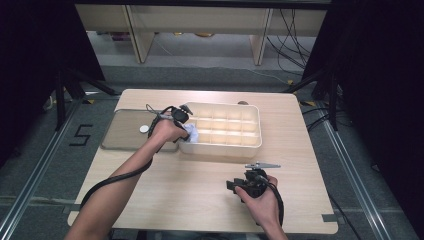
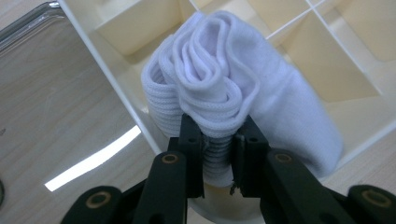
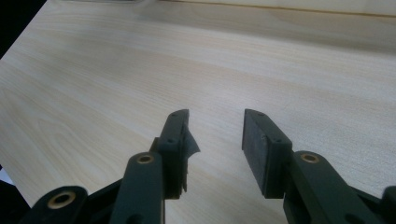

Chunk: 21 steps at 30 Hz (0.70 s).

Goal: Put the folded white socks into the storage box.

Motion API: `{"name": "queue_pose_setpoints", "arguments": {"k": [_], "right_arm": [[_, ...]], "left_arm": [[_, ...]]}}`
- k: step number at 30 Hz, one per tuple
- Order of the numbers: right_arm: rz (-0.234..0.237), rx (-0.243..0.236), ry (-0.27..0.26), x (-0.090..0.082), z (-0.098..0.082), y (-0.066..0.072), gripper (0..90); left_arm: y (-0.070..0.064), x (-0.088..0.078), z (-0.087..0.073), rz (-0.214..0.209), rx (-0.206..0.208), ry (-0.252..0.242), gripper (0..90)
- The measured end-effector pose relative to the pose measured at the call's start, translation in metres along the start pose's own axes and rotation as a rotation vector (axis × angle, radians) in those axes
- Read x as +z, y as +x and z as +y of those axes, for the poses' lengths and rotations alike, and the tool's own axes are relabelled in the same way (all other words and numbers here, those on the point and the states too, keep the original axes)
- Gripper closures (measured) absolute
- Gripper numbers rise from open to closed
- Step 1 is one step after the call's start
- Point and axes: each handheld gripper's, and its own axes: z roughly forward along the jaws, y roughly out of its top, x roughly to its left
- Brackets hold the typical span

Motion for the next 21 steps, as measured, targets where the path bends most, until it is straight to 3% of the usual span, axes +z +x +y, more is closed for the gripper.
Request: {"name": "queue_pose_setpoints", "arguments": {"k": [4,15,16,19,20,21], "right_arm": [[0.001,-0.003,-0.004,0.0002,-0.0001,0.0004,61.6],[0.007,-0.022,-0.004,0.0012,-0.0004,-0.0016,61.5],[0.011,0.027,0.002,0.0007,-0.0011,0.002,61.5],[0.005,0.005,-0.002,0.0004,-0.0008,0.0001,61.4],[0.003,-0.024,-0.009,0.0008,-0.0004,-0.0021,61.5],[0.004,-0.016,-0.001,0.0009,-0.0005,-0.0018,61.4]], "left_arm": [[0.0007,-0.0007,0.0007,0.002,0.017,0.018,75.9],[0.0007,0.0017,0.001,-0.014,0.005,0.037,76.0],[0.0007,0.0017,0.0009,-0.014,0.005,0.037,76.0],[0.0007,0.0018,0.001,-0.013,0.009,0.04,76.0],[0.0008,0.0018,0.0012,-0.013,0.011,0.041,76.0],[0.0008,0.0018,0.0012,-0.013,0.01,0.042,76.0]]}}
